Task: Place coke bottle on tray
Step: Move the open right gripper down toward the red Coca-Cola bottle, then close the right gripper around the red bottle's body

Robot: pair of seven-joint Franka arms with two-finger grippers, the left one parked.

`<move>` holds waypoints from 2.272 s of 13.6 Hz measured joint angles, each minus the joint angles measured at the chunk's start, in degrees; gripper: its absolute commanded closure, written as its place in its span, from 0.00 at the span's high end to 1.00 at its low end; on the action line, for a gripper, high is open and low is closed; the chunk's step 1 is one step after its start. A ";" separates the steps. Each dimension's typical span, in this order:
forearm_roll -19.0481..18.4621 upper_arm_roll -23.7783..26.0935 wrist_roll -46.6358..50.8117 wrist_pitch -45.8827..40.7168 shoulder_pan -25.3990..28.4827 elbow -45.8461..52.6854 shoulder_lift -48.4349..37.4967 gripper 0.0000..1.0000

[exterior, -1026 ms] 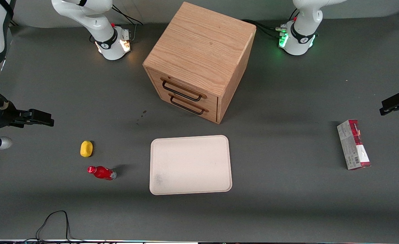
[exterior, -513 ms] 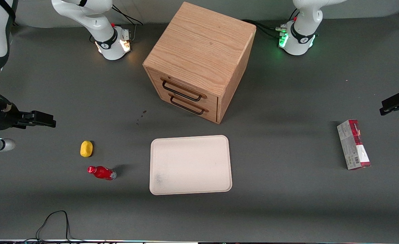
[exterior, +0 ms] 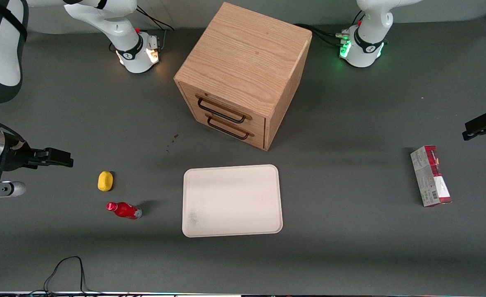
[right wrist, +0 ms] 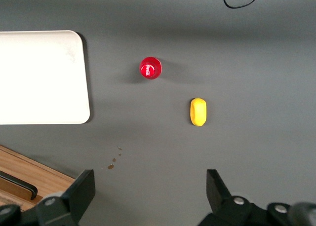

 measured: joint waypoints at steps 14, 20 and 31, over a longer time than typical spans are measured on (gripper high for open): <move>0.47 0.69 0.00 12.98 0.27 -1.02 13.86 1.00; 0.56 0.69 0.00 20.70 0.27 -4.42 15.44 0.99; 0.58 0.75 -0.03 29.36 1.05 -12.63 15.65 0.99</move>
